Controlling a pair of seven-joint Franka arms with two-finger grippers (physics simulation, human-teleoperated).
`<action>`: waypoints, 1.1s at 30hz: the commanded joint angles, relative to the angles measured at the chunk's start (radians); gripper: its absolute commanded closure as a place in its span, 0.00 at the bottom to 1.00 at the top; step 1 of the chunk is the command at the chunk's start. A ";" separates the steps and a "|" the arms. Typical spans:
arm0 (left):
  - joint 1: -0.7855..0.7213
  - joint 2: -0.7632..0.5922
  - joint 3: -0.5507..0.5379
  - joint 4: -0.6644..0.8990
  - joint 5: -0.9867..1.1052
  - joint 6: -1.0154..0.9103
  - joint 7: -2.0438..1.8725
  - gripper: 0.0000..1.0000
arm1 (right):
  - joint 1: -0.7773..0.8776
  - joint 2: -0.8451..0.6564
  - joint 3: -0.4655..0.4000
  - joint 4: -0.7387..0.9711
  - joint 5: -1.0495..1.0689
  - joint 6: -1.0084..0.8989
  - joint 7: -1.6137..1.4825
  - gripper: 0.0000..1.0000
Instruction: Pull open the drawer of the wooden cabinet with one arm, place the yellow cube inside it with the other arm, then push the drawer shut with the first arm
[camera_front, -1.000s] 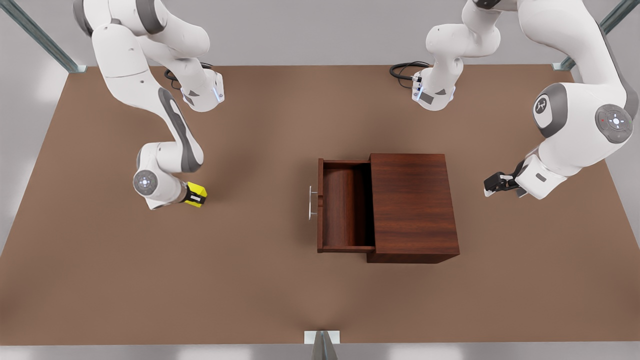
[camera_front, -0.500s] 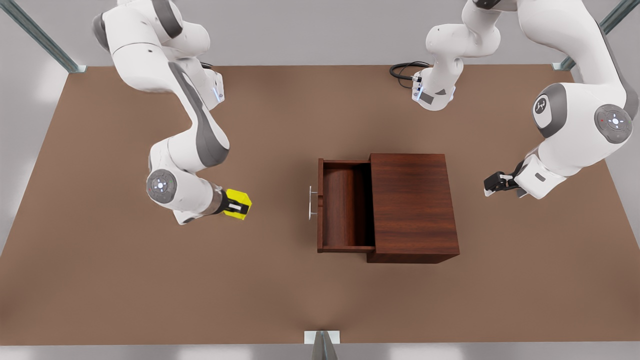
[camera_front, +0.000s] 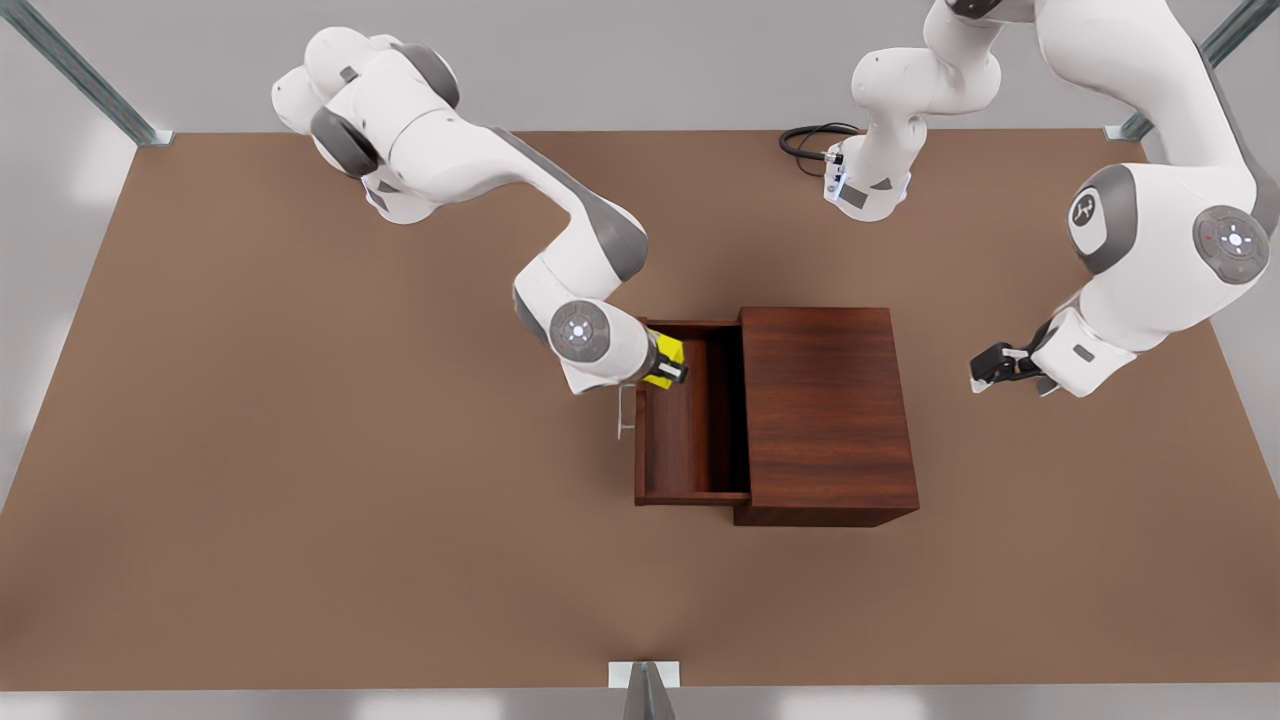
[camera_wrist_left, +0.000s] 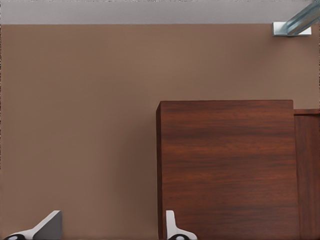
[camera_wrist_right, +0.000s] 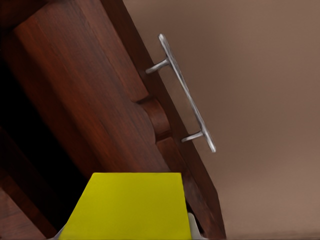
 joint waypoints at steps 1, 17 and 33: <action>0.003 -0.001 0.000 0.013 0.001 0.000 0.005 0.00 | 0.017 0.027 -0.012 0.035 -0.001 0.082 0.543 0.26; -0.192 0.099 -0.024 0.167 0.118 -0.135 -0.274 0.00 | -0.469 -0.134 -0.063 0.054 -0.230 -0.527 -0.194 0.00; -0.883 0.714 -0.003 0.638 0.294 0.262 -1.391 0.00 | -0.671 -0.529 -0.105 -0.526 -0.314 -0.191 -1.146 0.00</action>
